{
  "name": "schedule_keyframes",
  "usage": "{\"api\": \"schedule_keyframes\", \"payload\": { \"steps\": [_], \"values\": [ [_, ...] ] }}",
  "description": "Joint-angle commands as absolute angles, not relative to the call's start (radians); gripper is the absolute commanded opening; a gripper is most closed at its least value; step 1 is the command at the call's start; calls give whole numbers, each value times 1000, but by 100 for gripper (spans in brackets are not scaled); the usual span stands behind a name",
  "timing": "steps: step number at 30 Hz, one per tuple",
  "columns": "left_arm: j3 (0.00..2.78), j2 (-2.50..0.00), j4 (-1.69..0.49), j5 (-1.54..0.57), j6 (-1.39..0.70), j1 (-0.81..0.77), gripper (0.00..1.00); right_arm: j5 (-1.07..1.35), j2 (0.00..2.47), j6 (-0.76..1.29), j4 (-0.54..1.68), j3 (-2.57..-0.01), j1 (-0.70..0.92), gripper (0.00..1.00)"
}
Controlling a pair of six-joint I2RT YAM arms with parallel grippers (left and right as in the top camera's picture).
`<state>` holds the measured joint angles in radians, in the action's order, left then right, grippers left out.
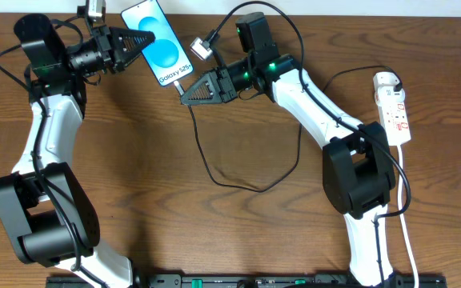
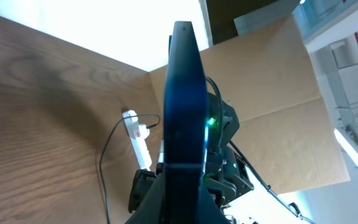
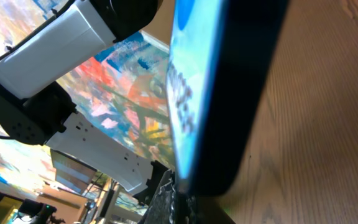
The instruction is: Plug charger to phone and switch on socket
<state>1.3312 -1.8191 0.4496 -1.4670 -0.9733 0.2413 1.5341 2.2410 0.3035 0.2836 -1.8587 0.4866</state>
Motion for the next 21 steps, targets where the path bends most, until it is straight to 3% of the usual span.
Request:
{"api": "schedule_keyframes", "payload": {
  "steps": [1,21],
  "values": [
    [1341,-1797,459,-1507,-928,249,7,1560,2229,290,284,-1869,484,1],
    [1341,-1797,458,-1518,-940,268,7,1560,2229,292,272,-1869,474,1]
  ]
}}
